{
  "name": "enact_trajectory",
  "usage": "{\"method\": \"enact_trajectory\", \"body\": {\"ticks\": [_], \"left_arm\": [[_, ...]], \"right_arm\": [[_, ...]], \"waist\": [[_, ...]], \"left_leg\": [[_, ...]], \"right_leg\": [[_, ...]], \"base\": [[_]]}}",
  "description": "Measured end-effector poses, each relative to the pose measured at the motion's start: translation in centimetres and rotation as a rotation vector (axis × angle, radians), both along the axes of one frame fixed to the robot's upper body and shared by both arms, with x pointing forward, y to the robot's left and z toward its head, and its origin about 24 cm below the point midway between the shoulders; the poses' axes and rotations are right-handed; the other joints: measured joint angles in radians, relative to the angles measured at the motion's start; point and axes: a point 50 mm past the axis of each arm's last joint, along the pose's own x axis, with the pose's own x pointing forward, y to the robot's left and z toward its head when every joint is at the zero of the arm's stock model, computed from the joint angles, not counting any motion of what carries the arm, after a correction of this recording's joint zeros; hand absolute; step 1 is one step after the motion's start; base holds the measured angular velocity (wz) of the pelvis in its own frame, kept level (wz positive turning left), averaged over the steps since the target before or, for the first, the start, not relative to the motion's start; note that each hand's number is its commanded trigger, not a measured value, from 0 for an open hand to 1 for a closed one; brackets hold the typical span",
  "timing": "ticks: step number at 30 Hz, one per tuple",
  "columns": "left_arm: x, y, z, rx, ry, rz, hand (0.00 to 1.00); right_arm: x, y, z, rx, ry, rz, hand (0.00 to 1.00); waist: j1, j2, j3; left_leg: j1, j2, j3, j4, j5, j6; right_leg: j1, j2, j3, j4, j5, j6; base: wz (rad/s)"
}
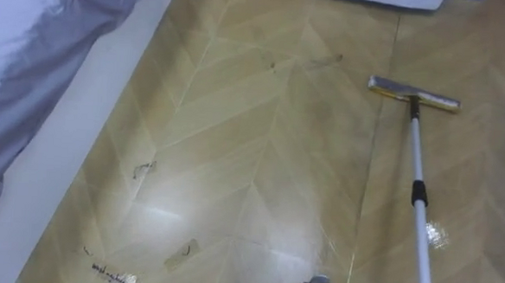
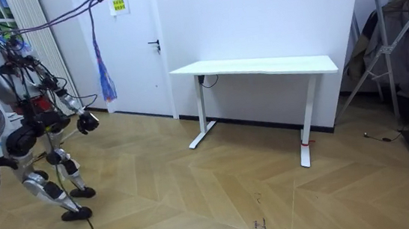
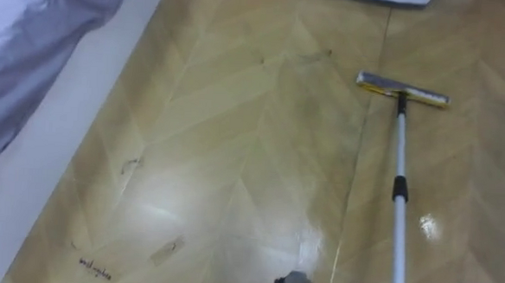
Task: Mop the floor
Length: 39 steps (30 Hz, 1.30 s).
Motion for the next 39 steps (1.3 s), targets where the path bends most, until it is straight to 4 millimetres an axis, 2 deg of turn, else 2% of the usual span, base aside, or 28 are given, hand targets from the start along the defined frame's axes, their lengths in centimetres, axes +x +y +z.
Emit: {"method": "enact_trajectory", "body": {"ticks": [1,2,3,4,5,6,7,8,9,10,11,12,14,15,16,17,18,20,22,24,26,27,28,29,32,35,37,39], "left_arm": [[-0.1,0.3,0.1,0.014,0.001,0.009,0.0],[-0.2,0.5,0.1,0.024,0.003,0.021,0.0],[-0.3,1.0,0.2,0.047,0.012,0.022,0.0],[-0.6,1.4,0.2,0.062,0.02,0.017,0.0],[-0.6,1.6,0.3,0.068,0.018,0.019,0.0],[-0.6,1.7,0.3,0.069,0.017,0.019,0.0],[-1.0,1.6,0.2,0.067,0.026,0.018,0.0],[-1.5,1.6,0.2,0.057,0.038,0.019,0.0],[-1.9,1.6,0.1,0.054,0.047,0.02,0.0],[-2.6,1.6,0.0,0.044,0.069,0.021,0.0],[-2.8,1.5,-0.1,0.03,0.076,0.015,0.0],[-2.6,1.4,-0.1,0.02,0.071,0.008,0.0],[-1.5,0.9,-0.1,-0.011,0.046,-0.009,0.0],[-1.1,0.8,0.0,-0.018,0.037,-0.013,0.0],[-0.5,0.5,0.0,-0.032,0.018,-0.018,0.0],[-0.2,0.4,0.0,-0.035,0.008,-0.02,0.0],[0.0,0.1,0.0,-0.032,-0.001,-0.034,0.0],[0.0,0.0,0.0,-0.021,-0.004,-0.06,0.0],[0.4,0.0,0.1,-0.016,-0.012,-0.072,0.0],[1.1,-0.3,0.2,-0.024,-0.03,-0.071,0.0],[1.3,-0.8,0.2,-0.034,-0.044,-0.067,0.0],[1.3,-0.8,0.2,-0.034,-0.044,-0.064,0.0],[1.4,-0.7,0.2,-0.023,-0.047,-0.052,0.0],[1.3,-0.7,0.2,-0.019,-0.044,-0.047,0.0],[1.1,-0.3,0.2,-0.007,-0.04,-0.022,0.0],[1.5,0.2,0.4,0.016,-0.049,-0.017,0.0],[1.5,0.2,0.4,0.018,-0.05,-0.017,0.0],[1.7,0.4,0.5,0.018,-0.06,-0.012,0.0]], "right_arm": [[2.1,-0.5,0.4,-0.023,-0.04,0.02,1.0],[3.3,-0.7,0.7,-0.03,-0.071,0.024,1.0],[6.1,-1.0,1.3,-0.039,-0.141,0.045,1.0],[8.8,-1.0,2.0,-0.04,-0.226,0.056,1.0],[10.6,-1.0,2.6,-0.037,-0.288,0.054,1.0],[11.3,-1.1,2.9,-0.031,-0.318,0.045,1.0],[12.8,-0.9,3.4,-0.012,-0.361,0.043,1.0],[13.4,-0.5,3.6,0.011,-0.384,0.036,1.0],[13.4,-0.3,3.5,0.022,-0.387,0.037,1.0],[12.6,-0.2,3.1,0.038,-0.369,0.027,1.0],[11.3,-0.4,2.6,0.049,-0.35,-0.001,1.0],[10.5,-0.4,2.4,0.053,-0.341,-0.023,1.0],[7.4,-0.9,1.5,0.058,-0.307,-0.08,1.0],[6.3,-1.1,1.3,0.052,-0.285,-0.091,1.0],[4.0,-1.7,1.1,0.028,-0.223,-0.108,1.0],[2.8,-1.9,1.0,0.012,-0.189,-0.111,1.0],[0.5,-2.1,0.8,-0.014,-0.118,-0.11,1.0],[-3.0,-1.2,0.2,-0.019,-0.017,-0.121,1.0],[-4.4,-0.1,-0.2,-0.003,0.015,-0.127,1.0],[-5.2,0.9,-0.5,0.017,0.036,-0.133,1.0],[-5.4,1.7,-0.7,0.038,0.047,-0.125,1.0],[-5.5,1.9,-0.8,0.044,0.056,-0.122,1.0],[-5.6,2.2,-0.8,0.054,0.071,-0.123,1.0],[-4.9,2.2,-0.8,0.056,0.072,-0.11,1.0],[-2.4,2.0,-0.8,0.05,0.047,-0.077,1.0],[2.2,1.4,-0.2,0.038,-0.056,-0.064,1.0],[6.0,0.8,0.7,0.032,-0.166,-0.05,1.0],[7.9,0.4,1.3,0.051,-0.236,-0.063,1.0]], "waist": [[0.027,-0.012,0.0014],[0.035,-0.009,-0.0017],[0.053,-0.031,0.0096],[0.064,-0.043,0.0109],[0.069,-0.056,0.0096],[0.078,-0.06,0.0077],[0.089,-0.061,0.0074],[0.09,-0.058,0.0051],[0.089,-0.058,0.0059],[0.086,-0.063,-0.0016],[0.083,-0.062,-0.0017],[0.083,-0.06,-0.0024],[0.075,-0.047,-0.0031],[0.071,-0.038,-0.0037],[0.065,-0.023,-0.0036],[0.058,-0.014,-0.0029],[0.046,0.001,-0.006],[0.027,0.026,-0.011],[-0.001,0.031,-0.0103],[-0.015,0.031,-0.0081],[-0.033,0.007,-0.0041],[-0.034,0.001,-0.0064],[-0.034,-0.013,-0.0049],[-0.023,-0.011,-0.0052],[-0.02,-0.014,-0.004],[-0.018,-0.033,0.0071],[0.003,-0.031,0.0089],[0.014,-0.032,0.0093]], "left_leg": [[-0.033,0.025,0.002,0.094,0.018,-0.031],[-0.048,0.035,0.001,0.135,0.032,-0.054],[-0.083,0.044,-0.001,0.208,0.073,-0.074],[-0.122,0.044,-0.011,0.247,0.096,-0.083],[-0.171,0.046,-0.011,0.209,0.087,-0.069],[-0.198,0.048,-0.012,0.171,0.086,-0.067],[-0.236,0.047,-0.013,0.059,0.088,-0.071],[-0.249,0.047,-0.015,-0.097,0.109,-0.078],[-0.25,0.049,-0.011,-0.135,0.16,-0.052],[-0.237,0.049,0.001,-0.178,0.224,-0.035],[-0.213,0.046,0.019,-0.186,0.221,-0.003],[-0.206,0.043,0.024,-0.189,0.213,0.01],[-0.18,0.011,0.03,-0.198,0.193,0.047],[-0.172,0.001,0.03,-0.199,0.187,0.056],[-0.156,-0.025,0.03,-0.2,0.173,0.067],[-0.146,-0.036,0.031,-0.2,0.165,0.075],[-0.125,-0.058,0.029,-0.2,0.15,0.086],[-0.087,-0.075,0.018,-0.203,0.115,0.097],[-0.069,-0.078,0.018,-0.221,0.109,0.1],[-0.045,-0.078,0.018,-0.248,0.108,0.101],[0.015,-0.078,0.025,-0.297,0.106,0.092],[0.031,-0.078,0.025,-0.305,0.102,0.086],[0.06,-0.073,0.019,-0.31,0.089,0.074],[0.087,-0.053,0.008,-0.312,0.074,0.058],[0.142,-0.024,-0.006,-0.325,0.058,0.032],[0.185,-0.003,-0.007,-0.327,0.045,0.012],[0.211,0.021,0.006,-0.331,0.043,0.004],[0.24,0.029,0.019,-0.365,0.049,-0.008]], "right_leg": [[-0.004,0.021,0.003,0.031,-0.025,-0.01],[-0.005,0.029,0.005,0.044,-0.035,-0.017],[-0.004,0.047,0.017,0.065,-0.052,-0.026],[-0.003,0.06,0.029,0.071,-0.063,-0.03],[-0.003,0.066,0.035,0.066,-0.066,-0.029],[0.0,0.066,0.035,0.061,-0.066,-0.027],[0.018,0.066,0.033,0.043,-0.063,-0.022],[0.053,0.066,0.028,0.017,-0.066,-0.023],[0.073,0.063,0.025,0.005,-0.072,-0.02],[0.108,0.054,0.02,-0.014,-0.086,-0.007],[0.129,0.045,0.02,-0.03,-0.099,0.011],[0.139,0.04,0.019,-0.037,-0.103,0.017],[0.174,0.003,-0.005,-0.037,-0.109,0.028],[0.178,-0.009,-0.01,-0.022,-0.105,0.035],[0.167,-0.034,-0.013,0.039,-0.088,0.066],[0.159,-0.047,-0.011,0.078,-0.072,0.084],[0.143,-0.066,0.001,0.142,-0.037,0.096],[0.1,-0.071,0.027,0.242,0.041,0.108],[0.043,-0.069,0.046,0.246,0.036,0.113],[-0.019,-0.062,0.052,0.171,0.034,0.115],[-0.031,-0.054,0.047,-0.057,0.062,0.094],[-0.023,-0.051,0.046,-0.114,0.086,0.086],[0.003,-0.043,0.042,-0.155,0.153,0.069],[0.037,-0.022,0.031,-0.178,0.151,0.051],[0.098,0.002,0.001,-0.205,0.141,0.023],[0.142,0.013,-0.016,-0.205,0.119,0.0],[0.176,0.028,-0.026,-0.223,0.114,-0.012],[0.201,0.037,-0.034,-0.251,0.119,-0.021]], "base": [[-0.3],[-0.36],[-0.24],[-0.12],[0.0],[0.0],[-0.07],[-0.05],[0.0],[0.18],[0.24],[0.24],[0.24],[0.38],[0.34],[0.36],[0.23],[0.05],[-0.01],[0.04],[-0.08],[-0.07],[-0.1],[-0.13],[-0.1],[0.1],[0.0],[0.09]]}}
